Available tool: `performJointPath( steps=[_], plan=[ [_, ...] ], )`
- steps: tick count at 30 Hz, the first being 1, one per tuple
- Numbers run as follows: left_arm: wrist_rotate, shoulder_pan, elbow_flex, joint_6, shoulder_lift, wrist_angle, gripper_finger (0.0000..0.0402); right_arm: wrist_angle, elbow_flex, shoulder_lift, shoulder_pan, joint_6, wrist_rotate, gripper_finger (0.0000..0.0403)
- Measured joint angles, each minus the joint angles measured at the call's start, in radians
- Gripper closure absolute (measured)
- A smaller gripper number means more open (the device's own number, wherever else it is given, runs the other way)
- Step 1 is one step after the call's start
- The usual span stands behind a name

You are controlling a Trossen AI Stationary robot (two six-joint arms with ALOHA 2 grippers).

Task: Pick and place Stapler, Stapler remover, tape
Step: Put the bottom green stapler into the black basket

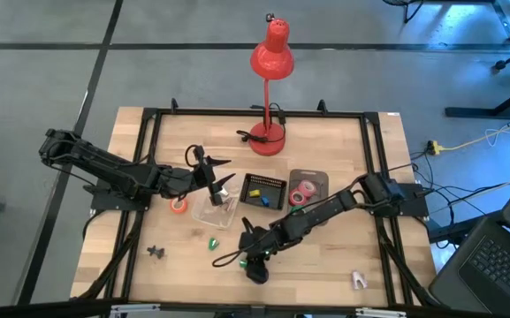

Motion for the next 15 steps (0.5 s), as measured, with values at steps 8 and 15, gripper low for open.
performJointPath(
  steps=[8,15],
  plan=[
    [0.0,0.0,0.0,0.0,0.0,-0.001,0.0214,-0.001,0.006,-0.001,0.0,0.023,0.0,0.037],
    [0.0,0.0,0.0,-0.001,0.0,-0.008,0.0214,-0.148,0.102,-0.042,0.0,-0.043,0.003,0.037]
  ],
)
